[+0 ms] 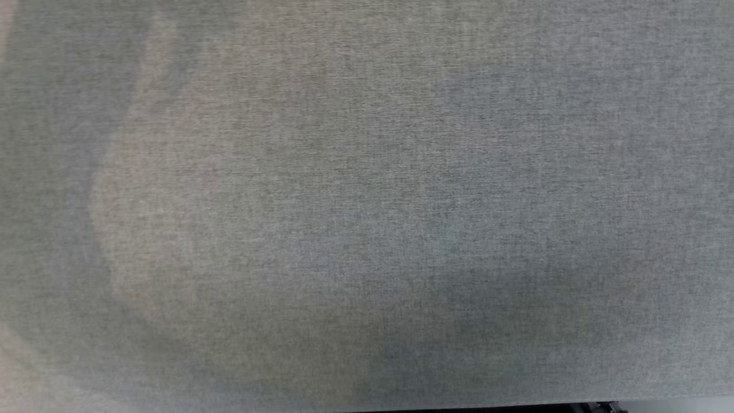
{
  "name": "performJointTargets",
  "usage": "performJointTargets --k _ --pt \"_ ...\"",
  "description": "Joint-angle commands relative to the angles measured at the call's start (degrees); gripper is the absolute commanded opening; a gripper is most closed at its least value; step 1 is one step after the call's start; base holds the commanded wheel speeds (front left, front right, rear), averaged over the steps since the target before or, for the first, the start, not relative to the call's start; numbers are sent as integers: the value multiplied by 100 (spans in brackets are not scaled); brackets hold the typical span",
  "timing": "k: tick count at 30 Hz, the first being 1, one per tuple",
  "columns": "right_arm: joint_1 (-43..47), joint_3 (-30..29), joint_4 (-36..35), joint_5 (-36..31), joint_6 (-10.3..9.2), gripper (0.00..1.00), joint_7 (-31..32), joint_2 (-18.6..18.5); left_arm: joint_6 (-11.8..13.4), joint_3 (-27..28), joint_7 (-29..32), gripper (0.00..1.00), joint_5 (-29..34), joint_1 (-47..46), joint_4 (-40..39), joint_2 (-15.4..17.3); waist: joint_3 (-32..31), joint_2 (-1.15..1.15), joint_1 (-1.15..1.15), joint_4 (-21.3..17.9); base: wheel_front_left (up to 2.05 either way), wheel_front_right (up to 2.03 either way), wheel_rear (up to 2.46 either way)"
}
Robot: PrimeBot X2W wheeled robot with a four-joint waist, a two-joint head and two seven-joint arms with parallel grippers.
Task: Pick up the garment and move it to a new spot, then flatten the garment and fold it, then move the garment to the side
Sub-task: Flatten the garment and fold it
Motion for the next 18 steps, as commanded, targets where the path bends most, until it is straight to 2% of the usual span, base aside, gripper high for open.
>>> performJointTargets --k 1,5,8,12,18 --pt "284 52 -75 171 -5 0 -60 -152 -29 114 0 0 -121 469 -191 47 -133 0 -2 100 0 0 0" --pt "1152 -92 -508 697 -5 0 -103 -504 -106 348 0 0 -380 1973 -894 125 -535 0 -2 134 0 0 0" --pt "2098 -516 -1068 914 -5 0 -104 -694 -113 547 -1 0 -524 3206 -1512 161 -956 0 -2 115 0 0 0" --pt "3707 -1377 -1814 984 -6 0 -106 -696 -134 633 -1 0 -1047 4854 -1933 -2 -1575 0 -2 128 0 0 0" --pt "6263 -2390 -2812 845 -6 0 -104 -444 -165 336 -1 0 -1644 6748 -2272 -102 -2268 0 -2 64 0 0 0"
